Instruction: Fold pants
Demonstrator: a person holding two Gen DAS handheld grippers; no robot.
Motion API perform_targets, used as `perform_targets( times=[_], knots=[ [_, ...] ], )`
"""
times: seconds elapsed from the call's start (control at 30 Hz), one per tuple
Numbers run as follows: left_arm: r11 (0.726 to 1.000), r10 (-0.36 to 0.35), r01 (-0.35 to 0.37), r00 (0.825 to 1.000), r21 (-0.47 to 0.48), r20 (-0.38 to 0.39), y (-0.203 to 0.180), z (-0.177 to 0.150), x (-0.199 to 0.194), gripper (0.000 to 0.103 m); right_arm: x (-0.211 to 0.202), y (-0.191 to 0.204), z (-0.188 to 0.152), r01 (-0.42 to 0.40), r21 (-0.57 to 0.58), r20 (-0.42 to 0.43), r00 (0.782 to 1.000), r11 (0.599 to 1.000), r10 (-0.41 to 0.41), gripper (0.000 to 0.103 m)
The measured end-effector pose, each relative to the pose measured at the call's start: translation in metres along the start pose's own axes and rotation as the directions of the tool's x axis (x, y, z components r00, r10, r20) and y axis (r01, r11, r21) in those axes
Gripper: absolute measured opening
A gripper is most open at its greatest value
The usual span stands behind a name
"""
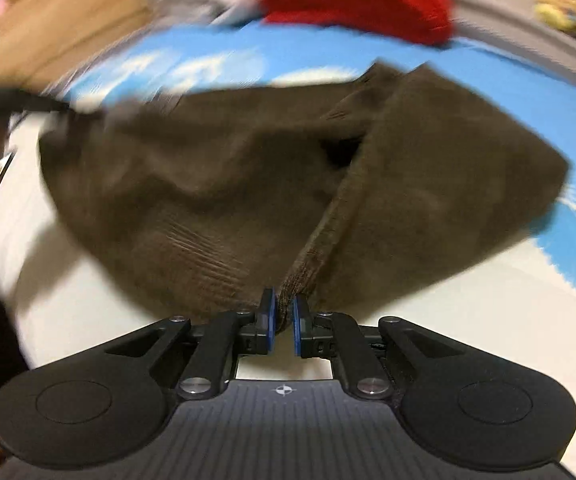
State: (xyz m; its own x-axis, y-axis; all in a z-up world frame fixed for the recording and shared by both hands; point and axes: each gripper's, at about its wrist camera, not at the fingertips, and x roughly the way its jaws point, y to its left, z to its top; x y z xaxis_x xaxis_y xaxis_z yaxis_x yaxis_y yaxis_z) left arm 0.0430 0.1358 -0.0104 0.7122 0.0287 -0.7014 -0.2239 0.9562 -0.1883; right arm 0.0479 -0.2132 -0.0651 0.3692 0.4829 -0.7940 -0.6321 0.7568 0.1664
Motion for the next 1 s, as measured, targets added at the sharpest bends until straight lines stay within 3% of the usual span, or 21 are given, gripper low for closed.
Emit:
perform_targets(
  times=[0.07,0.13,0.17,0.2,0.23,0.27,0.37,0.4,0.47,0.57,0.7,0.77,0.9,0.93,0.97,1.0],
  knots=[
    [0.998,0.065,-0.065,0.998,-0.016,0.002,0.006,-0.001,-0.009,0.0,0.001,0.004,0.004,-0.009,-0.019,-0.003,1.0,1.0,0.009,0.011],
    [0.983,0.183,-0.183,0.983,-0.02,0.015,0.013,-0.006,-0.016,0.0,-0.005,-0.002,0.014,-0.012,0.035,0.055,0.998,0.999,0.01,0.016],
    [0.98,0.195,-0.195,0.981,-0.041,-0.005,0.018,-0.006,-0.014,0.0,-0.008,-0.009,0.02,-0.013,0.075,0.091,0.996,0.997,0.006,0.019],
    [0.982,0.165,-0.168,0.985,-0.084,-0.044,0.025,-0.007,-0.008,0.002,-0.011,-0.016,0.024,-0.005,0.122,0.125,0.992,0.993,-0.01,0.03],
    [0.984,0.1,-0.114,0.99,-0.138,-0.102,0.032,-0.008,0.003,0.013,-0.012,-0.023,0.029,0.016,0.176,0.161,0.986,0.984,-0.045,0.044],
    [0.981,0.034,-0.064,0.986,-0.181,-0.162,0.037,-0.009,0.016,0.029,-0.013,-0.03,0.03,0.036,0.218,0.19,0.979,0.975,-0.079,0.049],
    [0.965,-0.044,-0.029,0.962,-0.261,-0.268,0.04,-0.013,0.051,0.042,0.004,-0.04,0.031,0.135,0.29,0.205,0.958,0.947,-0.2,0.053],
    [0.963,-0.053,-0.029,0.955,-0.269,-0.293,0.038,-0.012,0.062,0.045,0.009,-0.045,0.028,0.148,0.305,0.211,0.953,0.941,-0.219,0.053],
    [0.964,-0.055,-0.04,0.938,-0.263,-0.342,0.038,-0.011,0.082,0.065,0.029,-0.049,0.029,0.171,0.334,0.181,0.953,0.927,-0.242,0.053],
    [0.97,-0.01,-0.083,0.925,-0.227,-0.381,0.041,-0.022,0.095,0.078,0.054,-0.051,0.045,0.187,0.326,0.178,0.951,0.927,-0.254,0.054],
    [0.979,0.033,-0.121,0.888,-0.164,-0.459,0.044,-0.032,0.106,0.08,0.084,-0.043,0.063,0.181,0.31,0.138,0.963,0.933,-0.233,0.059],
    [0.98,0.025,-0.115,0.879,-0.162,-0.476,0.043,-0.034,0.111,0.082,0.1,-0.035,0.071,0.225,0.278,0.097,0.961,0.934,-0.26,0.062],
    [0.986,0.027,-0.101,0.88,-0.131,-0.475,0.041,-0.034,0.114,0.082,0.123,-0.025,0.075,0.302,0.214,0.021,0.949,0.929,-0.313,0.06],
    [0.989,0.029,-0.095,0.881,-0.117,-0.472,0.039,-0.034,0.115,0.08,0.125,-0.023,0.075,0.324,0.192,0.008,0.943,0.926,-0.332,0.053],
    [0.991,0.028,-0.087,0.884,-0.105,-0.466,0.037,-0.033,0.114,0.069,0.126,-0.023,0.074,0.349,0.178,0.004,0.935,0.92,-0.355,0.045],
    [0.993,0.015,-0.065,0.889,-0.095,-0.457,0.035,-0.033,0.114,0.058,0.124,-0.026,0.073,0.351,0.185,0.006,0.934,0.918,-0.358,0.018]
  ],
)
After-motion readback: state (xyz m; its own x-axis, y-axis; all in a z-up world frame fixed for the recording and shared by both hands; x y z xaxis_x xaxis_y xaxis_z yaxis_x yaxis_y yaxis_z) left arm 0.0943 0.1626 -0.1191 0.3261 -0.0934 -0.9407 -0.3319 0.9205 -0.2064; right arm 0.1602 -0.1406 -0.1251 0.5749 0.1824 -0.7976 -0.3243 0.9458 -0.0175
